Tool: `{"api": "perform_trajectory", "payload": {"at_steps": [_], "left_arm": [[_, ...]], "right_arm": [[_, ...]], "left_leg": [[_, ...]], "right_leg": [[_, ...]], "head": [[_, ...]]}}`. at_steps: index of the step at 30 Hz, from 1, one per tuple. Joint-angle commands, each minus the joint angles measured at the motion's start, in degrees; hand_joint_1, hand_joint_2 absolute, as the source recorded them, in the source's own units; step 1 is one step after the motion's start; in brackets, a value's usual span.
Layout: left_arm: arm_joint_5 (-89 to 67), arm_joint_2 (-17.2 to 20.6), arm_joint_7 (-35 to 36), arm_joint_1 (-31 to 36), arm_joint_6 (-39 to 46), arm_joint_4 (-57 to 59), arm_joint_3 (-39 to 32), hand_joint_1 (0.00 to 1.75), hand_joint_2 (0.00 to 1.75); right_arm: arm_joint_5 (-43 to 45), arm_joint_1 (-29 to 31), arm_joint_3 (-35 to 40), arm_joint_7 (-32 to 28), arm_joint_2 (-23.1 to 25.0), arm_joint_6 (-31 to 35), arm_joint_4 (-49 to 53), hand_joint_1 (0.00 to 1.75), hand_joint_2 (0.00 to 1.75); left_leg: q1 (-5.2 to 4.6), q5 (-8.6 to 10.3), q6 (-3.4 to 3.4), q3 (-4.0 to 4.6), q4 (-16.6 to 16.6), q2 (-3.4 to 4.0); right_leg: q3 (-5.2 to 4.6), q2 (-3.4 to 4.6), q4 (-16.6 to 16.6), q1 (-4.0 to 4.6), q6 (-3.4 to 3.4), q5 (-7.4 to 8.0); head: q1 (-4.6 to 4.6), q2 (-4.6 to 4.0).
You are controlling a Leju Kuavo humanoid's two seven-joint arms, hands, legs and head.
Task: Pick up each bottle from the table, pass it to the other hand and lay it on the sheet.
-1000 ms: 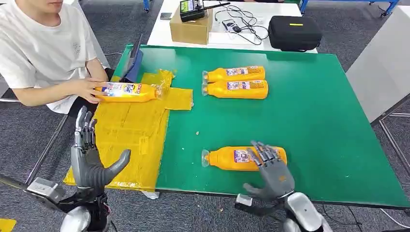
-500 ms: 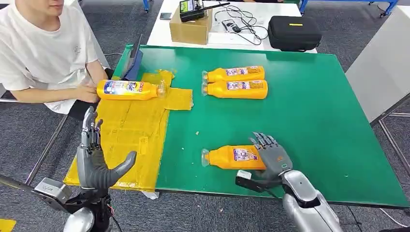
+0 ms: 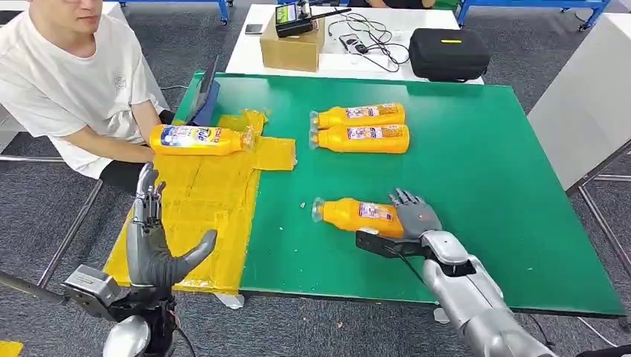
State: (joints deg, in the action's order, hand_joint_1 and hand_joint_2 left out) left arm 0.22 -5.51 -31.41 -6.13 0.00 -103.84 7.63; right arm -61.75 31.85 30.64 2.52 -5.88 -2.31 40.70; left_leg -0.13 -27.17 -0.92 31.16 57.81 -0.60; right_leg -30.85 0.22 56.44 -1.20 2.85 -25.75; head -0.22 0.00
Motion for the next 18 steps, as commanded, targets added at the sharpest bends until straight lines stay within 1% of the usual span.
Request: {"api": "perform_trajectory", "payload": {"at_steps": [1,2,3,4,5,6,7,8,10,11,12,13,14,15,16,18], "left_arm": [[0.2,0.9,0.3,3.2,-0.2,5.3,2.3,0.0,1.75],[0.2,0.9,0.3,3.4,-0.2,5.5,2.4,0.0,1.75],[0.5,1.3,0.3,3.8,-0.6,6.1,2.8,0.0,1.75],[1.3,2.0,0.1,4.9,-1.2,7.6,3.7,0.0,1.75],[1.8,2.2,-0.1,5.4,-1.2,8.4,4.1,0.0,1.75],[1.9,2.3,-0.1,5.6,-1.2,8.8,4.3,0.0,1.75],[2.1,2.4,-0.1,5.6,-1.1,9.0,4.5,0.0,1.75],[2.1,2.4,-0.1,5.6,-1.1,9.1,4.5,0.0,1.75],[3.4,2.3,0.5,5.5,-1.4,9.6,4.7,0.0,1.75],[3.6,2.3,0.6,5.4,-1.4,9.7,4.7,0.0,1.75],[3.8,2.2,0.8,5.1,-1.3,9.8,4.6,0.0,1.75],[4.8,1.1,3.9,4.2,0.4,10.2,3.7,0.0,1.75],[4.7,1.1,4.8,3.8,1.6,10.4,3.9,0.0,1.75],[4.8,0.7,5.0,3.5,2.6,10.7,3.6,0.0,1.75],[10.0,-1.7,8.8,2.6,3.5,11.4,2.1,0.0,1.75],[14.2,-2.4,10.8,1.9,3.3,13.4,2.6,0.0,1.75]], "right_arm": [[7.7,2.6,2.9,-9.3,0.9,-4.3,-8.4,1.75,1.75],[7.8,2.5,3.1,-9.4,0.9,-4.3,-8.4,1.75,1.75],[10.7,1.9,2.2,-11.9,0.7,-6.0,-7.8,1.75,1.75],[15.7,1.2,2.5,-15.3,-0.9,-9.4,-6.6,1.75,1.75],[17.4,1.0,3.3,-15.8,-1.9,-9.8,-6.1,1.75,1.75],[18.1,0.9,4.3,-15.5,-2.5,-9.6,-6.2,1.75,1.75],[19.3,0.7,4.2,-15.4,-2.7,-9.4,-6.5,1.75,1.75],[19.4,0.7,4.3,-15.4,-2.8,-9.3,-6.5,1.75,1.75],[22.9,-0.2,3.9,-16.8,-3.2,-8.5,-6.4,1.75,1.75],[23.0,-0.4,4.0,-17.1,-3.3,-7.9,-6.1,1.75,1.75],[23.5,-1.2,4.5,-18.2,-3.5,-6.3,-4.8,1.75,1.75],[28.2,-4.7,1.3,-23.3,-2.6,-2.6,-0.2,1.75,1.75],[29.1,-7.1,0.8,-23.7,-2.2,-1.4,3.4,1.75,1.75],[30.2,-9.0,-0.1,-23.1,-1.7,-0.4,5.9,1.75,1.75],[34.3,-13.8,-5.1,-26.8,1.0,5.0,13.2,1.75,1.75],[35.1,-18.3,-7.4,-26.2,3.8,9.7,22.5,1.75,1.75]], "left_leg": [[0.07,0.16,0.05,0.13,0.0,-0.03],[0.02,0.15,-0.01,0.08,0.0,-0.03],[0.01,0.15,-0.01,0.04,0.0,-0.04],[0.07,0.25,0.03,0.16,0.0,-0.08],[0.05,0.27,0.02,0.11,-0.1,-0.19],[0.01,0.27,-0.03,0.06,-0.1,-0.26],[0.02,0.21,-0.04,-0.02,0.0,-0.16],[0.09,0.3,0.01,0.05,-0.1,-0.2],[0.02,0.23,-0.03,-0.05,-0.1,-0.03],[0.08,0.29,0.01,0.02,-0.1,-0.08],[0.05,0.25,-0.02,-0.05,-0.1,-0.08],[0.04,0.22,-0.03,-0.08,-0.1,-0.05],[0.11,0.3,0.0,0.02,-0.1,-0.1],[0.1,0.23,-0.02,-0.1,-0.1,-0.05],[0.17,0.29,0.01,-0.03,-0.2,-0.08],[0.16,0.2,0.01,-0.02,-0.1,0.15]], "right_leg": [[-0.07,-0.09,-0.1,0.08,-0.11,0.18],[-0.02,-0.07,-0.1,0.03,-0.03,0.15],[0.01,-0.08,-0.1,0.03,0.0,0.16],[-0.06,-0.15,-0.1,0.09,-0.05,0.24],[0.0,-0.24,-0.1,0.07,-0.05,0.22],[0.06,-0.3,-0.1,0.04,-0.01,0.18],[0.08,-0.19,-0.1,0.04,0.01,0.16],[0.06,-0.26,-0.2,0.12,-0.09,0.27],[0.09,0.01,-0.1,0.06,-0.13,0.28],[0.06,-0.05,-0.2,0.13,-0.19,0.35],[0.09,-0.02,-0.2,0.09,-0.14,0.3],[0.09,0.02,-0.1,0.08,-0.12,0.27],[0.04,-0.06,-0.2,0.15,-0.18,0.36],[0.14,0.01,-0.2,0.13,-0.14,0.3],[0.12,-0.05,-0.3,0.2,-0.2,0.36],[0.06,0.19,-0.2,0.19,-0.19,0.32]], "head": [[0.0,0.0],[-0.02,0.0],[-0.02,0.0],[0.0,0.0],[-0.02,0.0],[0.02,0.0],[-0.02,0.0],[0.0,0.0],[-0.02,0.0],[-0.02,0.0],[-0.02,0.0],[-0.02,0.0],[-0.02,0.0],[0.0,0.0],[-0.02,0.0],[0.0,0.0]]}}
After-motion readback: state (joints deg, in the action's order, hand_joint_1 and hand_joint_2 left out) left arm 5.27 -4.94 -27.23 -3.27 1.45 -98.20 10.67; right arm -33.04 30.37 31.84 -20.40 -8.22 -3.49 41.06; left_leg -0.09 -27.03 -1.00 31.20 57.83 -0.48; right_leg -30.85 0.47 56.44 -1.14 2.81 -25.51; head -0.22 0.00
